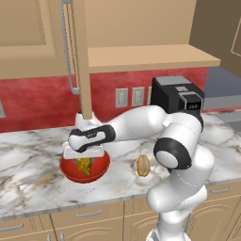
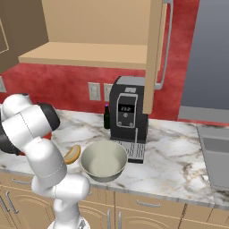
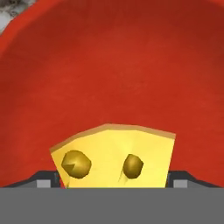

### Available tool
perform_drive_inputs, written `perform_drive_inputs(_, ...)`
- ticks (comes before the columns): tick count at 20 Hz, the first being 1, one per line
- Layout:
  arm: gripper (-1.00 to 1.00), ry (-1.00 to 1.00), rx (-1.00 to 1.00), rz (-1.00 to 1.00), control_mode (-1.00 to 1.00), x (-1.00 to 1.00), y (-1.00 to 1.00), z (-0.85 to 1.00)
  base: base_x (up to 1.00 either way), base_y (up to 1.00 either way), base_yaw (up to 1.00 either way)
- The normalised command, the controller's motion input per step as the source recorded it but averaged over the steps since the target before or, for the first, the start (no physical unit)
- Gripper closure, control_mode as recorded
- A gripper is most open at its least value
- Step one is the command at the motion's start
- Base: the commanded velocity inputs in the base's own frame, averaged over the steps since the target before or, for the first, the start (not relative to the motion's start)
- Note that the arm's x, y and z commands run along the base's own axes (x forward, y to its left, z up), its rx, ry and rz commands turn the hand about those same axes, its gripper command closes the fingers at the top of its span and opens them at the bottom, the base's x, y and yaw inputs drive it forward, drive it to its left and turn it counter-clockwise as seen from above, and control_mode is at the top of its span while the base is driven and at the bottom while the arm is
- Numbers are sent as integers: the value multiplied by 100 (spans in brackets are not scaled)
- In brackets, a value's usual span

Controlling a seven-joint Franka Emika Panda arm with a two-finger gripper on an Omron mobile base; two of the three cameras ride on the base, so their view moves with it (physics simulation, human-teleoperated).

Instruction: Pick both bowls and place them on the counter. Then place the cheese in one bowl and place the hotdog bun in the other bowl.

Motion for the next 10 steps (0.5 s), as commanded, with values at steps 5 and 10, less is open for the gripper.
perform_drive_inputs(5,-100,0,0,0,-100,0,-3,13,0,0,0)
perform_drive_inputs(10,-100,0,0,0,-100,0,-6,16,0,0,0)
